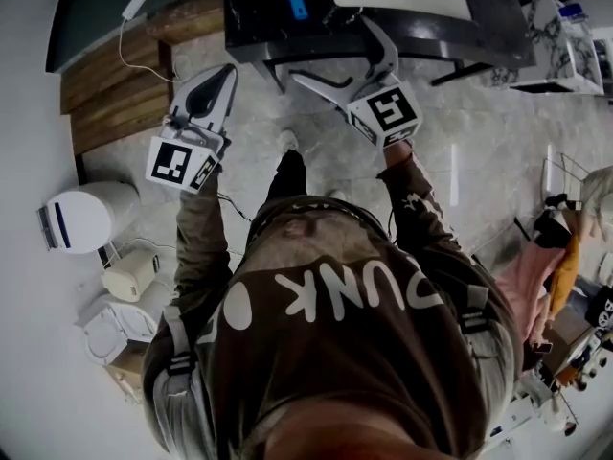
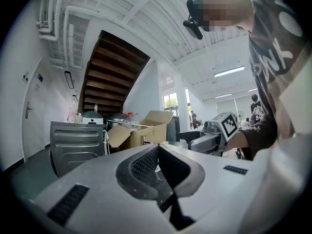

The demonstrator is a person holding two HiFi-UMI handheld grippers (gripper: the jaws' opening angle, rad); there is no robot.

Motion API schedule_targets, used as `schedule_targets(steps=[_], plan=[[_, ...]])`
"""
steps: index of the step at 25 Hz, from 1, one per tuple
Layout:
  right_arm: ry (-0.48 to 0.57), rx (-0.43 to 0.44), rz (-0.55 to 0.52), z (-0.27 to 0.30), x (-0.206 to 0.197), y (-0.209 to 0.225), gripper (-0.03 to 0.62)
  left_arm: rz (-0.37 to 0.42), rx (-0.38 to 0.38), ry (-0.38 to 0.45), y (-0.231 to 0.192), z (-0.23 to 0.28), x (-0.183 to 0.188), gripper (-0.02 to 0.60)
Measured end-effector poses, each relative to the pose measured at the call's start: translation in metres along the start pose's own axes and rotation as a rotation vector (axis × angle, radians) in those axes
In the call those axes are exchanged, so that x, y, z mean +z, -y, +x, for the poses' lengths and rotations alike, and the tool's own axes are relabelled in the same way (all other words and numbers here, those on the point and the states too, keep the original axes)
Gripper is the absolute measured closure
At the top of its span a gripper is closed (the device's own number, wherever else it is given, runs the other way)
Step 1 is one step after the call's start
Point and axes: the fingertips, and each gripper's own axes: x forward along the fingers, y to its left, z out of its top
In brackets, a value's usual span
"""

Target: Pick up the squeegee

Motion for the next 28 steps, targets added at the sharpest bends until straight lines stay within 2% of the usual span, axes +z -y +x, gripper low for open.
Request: schedule_targets(steps=[20, 28], plan=[[-0.091, -0.085, 0.089, 0.107, -0.049, 0.058, 0.0, -0.072, -0.041, -0.042, -0.074, 0.038, -0.036, 0.58], [-0.16, -0.158, 0.117, 0.149, -0.078, 0.09, 0.0, -0.099, -0.058, -0.053, -0.1, 0.05, -0.047, 0.58]])
